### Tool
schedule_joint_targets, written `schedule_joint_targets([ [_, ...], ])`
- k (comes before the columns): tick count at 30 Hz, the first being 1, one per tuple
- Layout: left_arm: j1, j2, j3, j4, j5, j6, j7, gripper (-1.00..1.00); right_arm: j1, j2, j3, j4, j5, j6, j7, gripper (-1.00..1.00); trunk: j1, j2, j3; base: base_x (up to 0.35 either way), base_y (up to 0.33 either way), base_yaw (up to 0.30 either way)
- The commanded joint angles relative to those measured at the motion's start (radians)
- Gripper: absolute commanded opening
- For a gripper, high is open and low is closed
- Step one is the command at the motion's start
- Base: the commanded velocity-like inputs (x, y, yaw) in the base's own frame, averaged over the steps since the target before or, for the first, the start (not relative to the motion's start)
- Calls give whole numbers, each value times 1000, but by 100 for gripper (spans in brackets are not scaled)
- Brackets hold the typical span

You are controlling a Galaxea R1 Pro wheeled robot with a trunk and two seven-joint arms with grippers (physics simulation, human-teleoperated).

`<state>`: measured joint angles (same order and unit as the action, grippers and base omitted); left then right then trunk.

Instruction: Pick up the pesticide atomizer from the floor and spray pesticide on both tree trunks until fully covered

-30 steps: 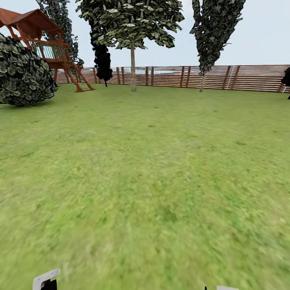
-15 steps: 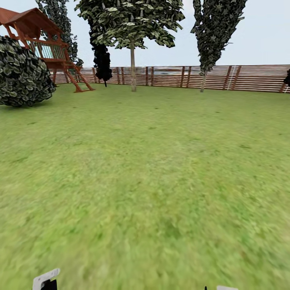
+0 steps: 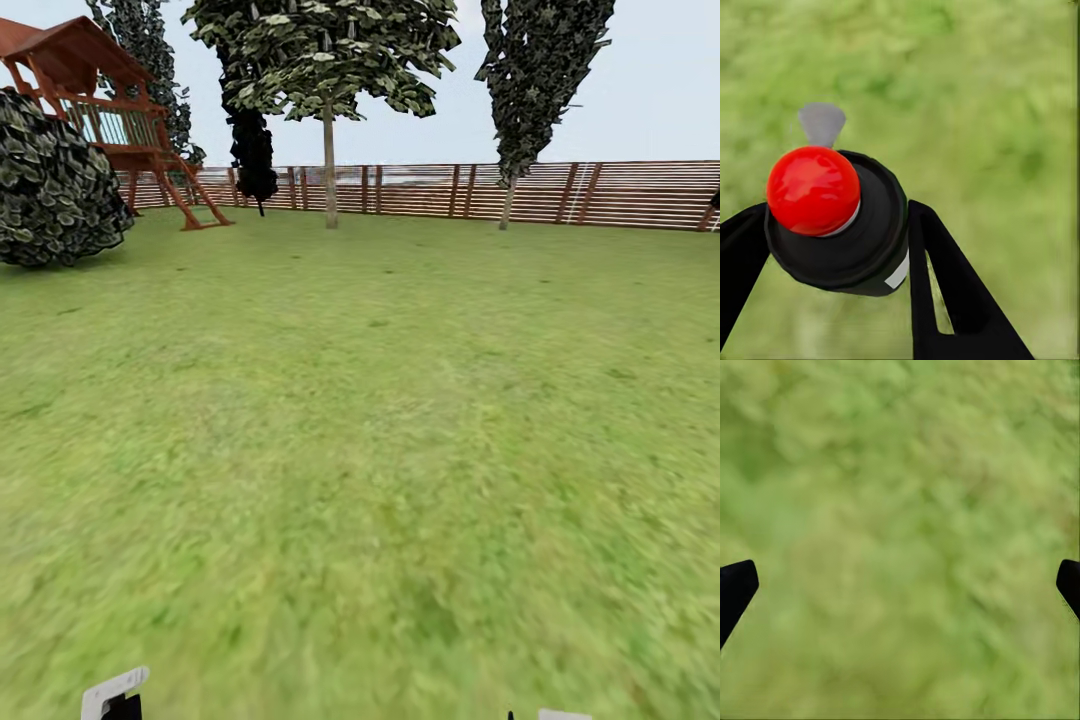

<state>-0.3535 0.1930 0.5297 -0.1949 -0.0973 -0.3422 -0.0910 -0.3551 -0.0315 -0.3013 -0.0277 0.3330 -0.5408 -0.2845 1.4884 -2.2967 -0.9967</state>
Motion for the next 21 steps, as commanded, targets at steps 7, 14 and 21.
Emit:
schedule_joint_targets([
  [7,-1,0,9,2,-10,-3,-4,-100,-1,0,-5,1,11,-2,-5,100,0,0,-1,338,0,0],
  [14,-1,0,9,1,-10,-4,-4,-100,-1,0,-5,2,11,-2,-5,100,0,0,-1,338,0,0],
  [21,-1,0,9,1,-10,-4,-4,-100,-1,0,-5,1,11,-2,-5,100,0,0,-1,338,0,0],
])
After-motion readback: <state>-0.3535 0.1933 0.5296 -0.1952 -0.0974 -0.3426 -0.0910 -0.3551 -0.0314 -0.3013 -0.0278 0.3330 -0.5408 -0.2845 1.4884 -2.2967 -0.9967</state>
